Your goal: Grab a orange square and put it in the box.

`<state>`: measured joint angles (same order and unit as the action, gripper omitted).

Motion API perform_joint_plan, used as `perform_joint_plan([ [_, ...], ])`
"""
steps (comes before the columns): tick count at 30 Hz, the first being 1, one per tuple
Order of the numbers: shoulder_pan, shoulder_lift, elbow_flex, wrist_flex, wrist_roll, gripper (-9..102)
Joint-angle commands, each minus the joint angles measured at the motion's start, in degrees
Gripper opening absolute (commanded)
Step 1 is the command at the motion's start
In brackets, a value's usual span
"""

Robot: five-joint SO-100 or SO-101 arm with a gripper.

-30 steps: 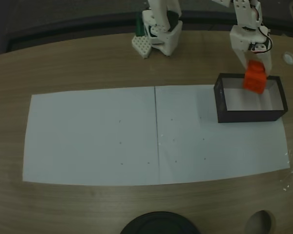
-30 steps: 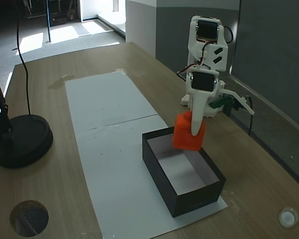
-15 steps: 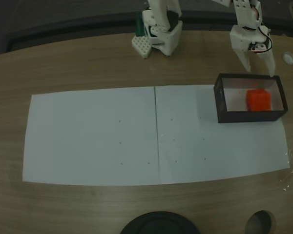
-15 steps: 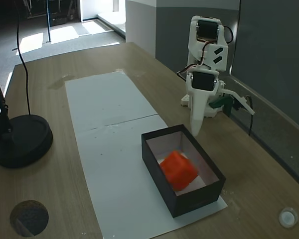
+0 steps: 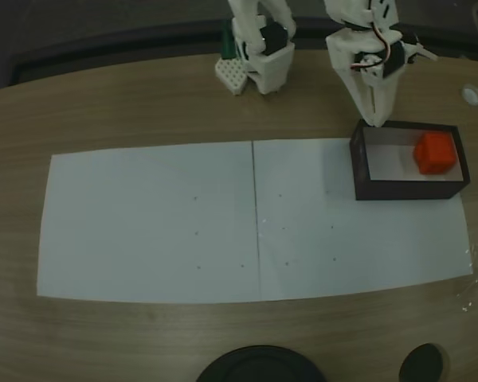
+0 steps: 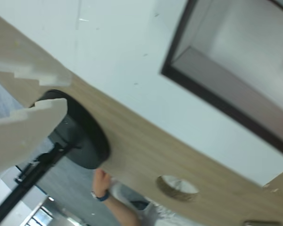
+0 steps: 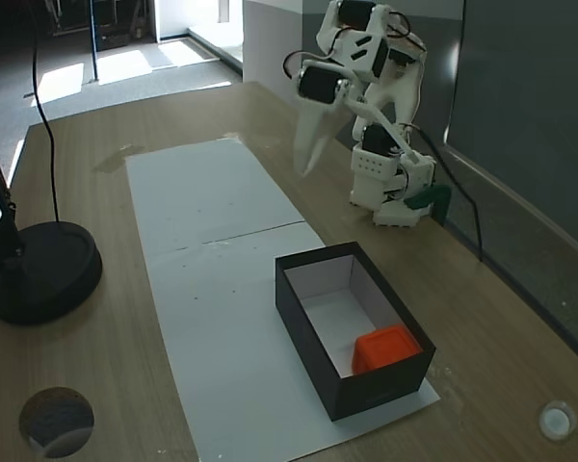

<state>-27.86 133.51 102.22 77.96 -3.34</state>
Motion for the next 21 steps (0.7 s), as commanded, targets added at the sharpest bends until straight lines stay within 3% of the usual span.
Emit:
perform_joint_plan([
  [1, 7.5, 15.6, -3.9, 1.9, -0.3, 0],
  [10, 29.0, 46.9, 11.9, 2.7, -0.3, 0],
  [17, 31.5, 66.2, 22.8, 1.7, -2.9, 0],
  [21, 31.6, 65.1, 23.2, 1.2, -6.7, 0],
])
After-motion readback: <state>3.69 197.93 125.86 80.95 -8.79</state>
